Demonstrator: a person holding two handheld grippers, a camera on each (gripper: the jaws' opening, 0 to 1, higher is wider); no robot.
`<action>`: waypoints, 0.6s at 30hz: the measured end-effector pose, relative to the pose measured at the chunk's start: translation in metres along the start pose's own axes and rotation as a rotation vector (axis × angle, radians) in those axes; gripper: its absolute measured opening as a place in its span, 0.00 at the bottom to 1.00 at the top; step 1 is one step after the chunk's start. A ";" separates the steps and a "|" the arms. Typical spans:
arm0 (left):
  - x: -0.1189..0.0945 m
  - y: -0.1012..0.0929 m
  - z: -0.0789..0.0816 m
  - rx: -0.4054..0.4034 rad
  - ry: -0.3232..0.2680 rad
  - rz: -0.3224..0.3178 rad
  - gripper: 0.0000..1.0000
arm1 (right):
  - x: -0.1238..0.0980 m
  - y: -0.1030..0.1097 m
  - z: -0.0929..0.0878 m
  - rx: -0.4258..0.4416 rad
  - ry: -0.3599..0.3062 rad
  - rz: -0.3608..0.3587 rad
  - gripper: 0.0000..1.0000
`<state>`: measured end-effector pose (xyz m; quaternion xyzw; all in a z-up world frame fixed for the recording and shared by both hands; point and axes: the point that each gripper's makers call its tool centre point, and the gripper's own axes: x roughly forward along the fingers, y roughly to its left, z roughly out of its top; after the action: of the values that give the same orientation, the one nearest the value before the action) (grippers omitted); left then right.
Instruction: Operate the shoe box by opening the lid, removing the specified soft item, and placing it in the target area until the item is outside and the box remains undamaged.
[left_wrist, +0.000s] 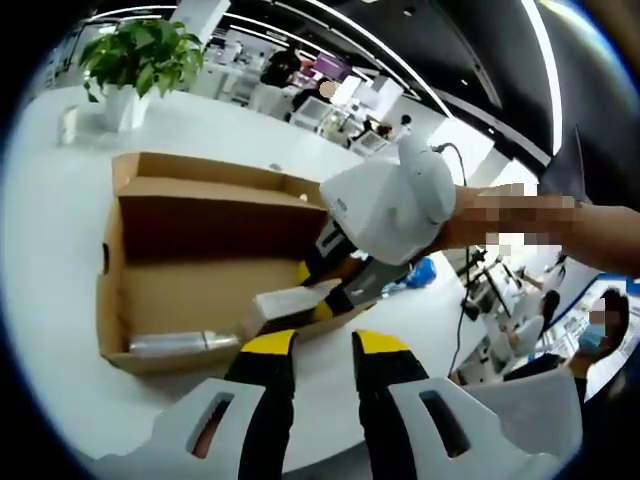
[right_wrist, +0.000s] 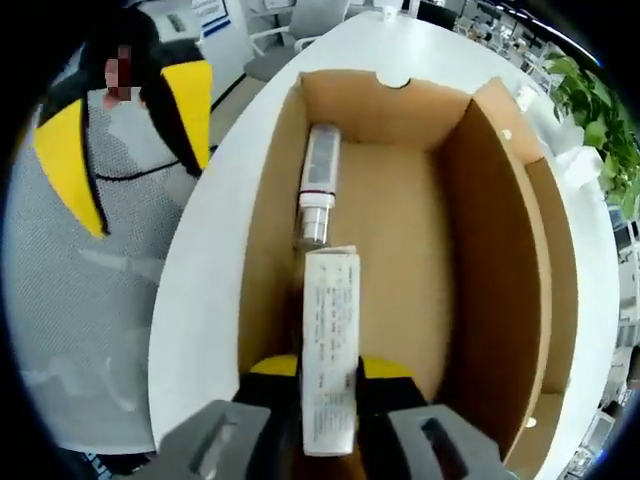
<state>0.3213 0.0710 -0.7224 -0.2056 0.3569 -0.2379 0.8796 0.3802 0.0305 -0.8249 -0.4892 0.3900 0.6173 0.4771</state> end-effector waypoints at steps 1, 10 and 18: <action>0.000 0.000 0.000 0.000 0.000 0.000 0.21 | 0.000 0.000 0.000 0.000 0.000 -0.002 0.17; 0.003 0.000 -0.004 -0.005 0.016 -0.006 0.21 | -0.003 -0.003 0.002 0.082 -0.064 -0.025 0.16; 0.002 0.002 -0.004 -0.017 0.018 0.000 0.20 | -0.010 -0.004 0.008 0.139 -0.120 -0.024 0.16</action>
<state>0.3207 0.0709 -0.7273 -0.2108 0.3670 -0.2366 0.8746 0.3825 0.0368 -0.8130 -0.4217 0.3966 0.6113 0.5396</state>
